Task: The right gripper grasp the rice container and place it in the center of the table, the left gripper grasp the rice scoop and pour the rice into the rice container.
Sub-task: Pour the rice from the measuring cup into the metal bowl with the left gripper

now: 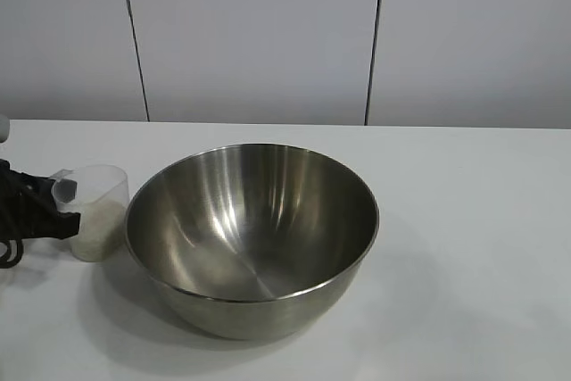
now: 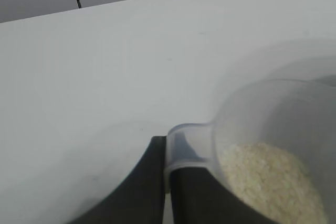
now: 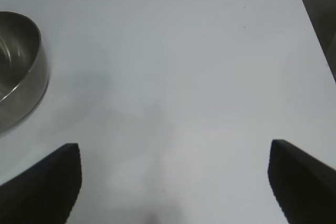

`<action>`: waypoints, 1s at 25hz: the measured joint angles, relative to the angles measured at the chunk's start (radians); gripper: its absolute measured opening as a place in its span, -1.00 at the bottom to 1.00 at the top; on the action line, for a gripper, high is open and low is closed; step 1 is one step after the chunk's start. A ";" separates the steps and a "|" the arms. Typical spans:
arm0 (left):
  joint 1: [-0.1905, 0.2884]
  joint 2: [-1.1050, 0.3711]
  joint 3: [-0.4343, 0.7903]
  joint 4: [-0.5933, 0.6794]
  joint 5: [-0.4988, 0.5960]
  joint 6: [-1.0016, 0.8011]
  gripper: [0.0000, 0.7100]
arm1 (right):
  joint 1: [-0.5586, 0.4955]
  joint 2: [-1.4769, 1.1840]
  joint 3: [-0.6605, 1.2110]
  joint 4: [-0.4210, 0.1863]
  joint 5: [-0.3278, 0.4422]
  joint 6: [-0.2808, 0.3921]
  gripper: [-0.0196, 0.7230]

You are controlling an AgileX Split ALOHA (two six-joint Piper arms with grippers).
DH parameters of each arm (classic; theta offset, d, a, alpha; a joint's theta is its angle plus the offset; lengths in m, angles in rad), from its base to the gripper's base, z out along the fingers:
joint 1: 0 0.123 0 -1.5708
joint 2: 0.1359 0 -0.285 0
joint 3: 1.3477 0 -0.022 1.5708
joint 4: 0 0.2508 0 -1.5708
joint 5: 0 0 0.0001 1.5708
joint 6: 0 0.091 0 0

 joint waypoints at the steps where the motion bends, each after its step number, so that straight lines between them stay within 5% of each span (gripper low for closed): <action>1: 0.000 -0.007 0.000 0.001 0.000 -0.002 -0.98 | 0.000 0.000 0.000 0.000 0.000 0.000 0.83; 12: -0.001 -0.192 -0.029 0.008 0.040 0.040 -0.98 | 0.000 0.000 0.000 0.000 0.000 0.000 0.83; 17: -0.015 -0.375 -0.132 0.096 0.304 0.096 -0.98 | 0.000 0.000 0.000 0.000 0.000 0.000 0.83; 21: -0.118 -0.486 -0.229 0.181 0.547 0.185 -0.98 | 0.000 0.000 0.000 0.000 0.002 0.000 0.83; 25: -0.282 -0.506 -0.318 0.200 0.752 0.325 -0.98 | 0.000 0.000 0.000 0.000 0.002 0.000 0.83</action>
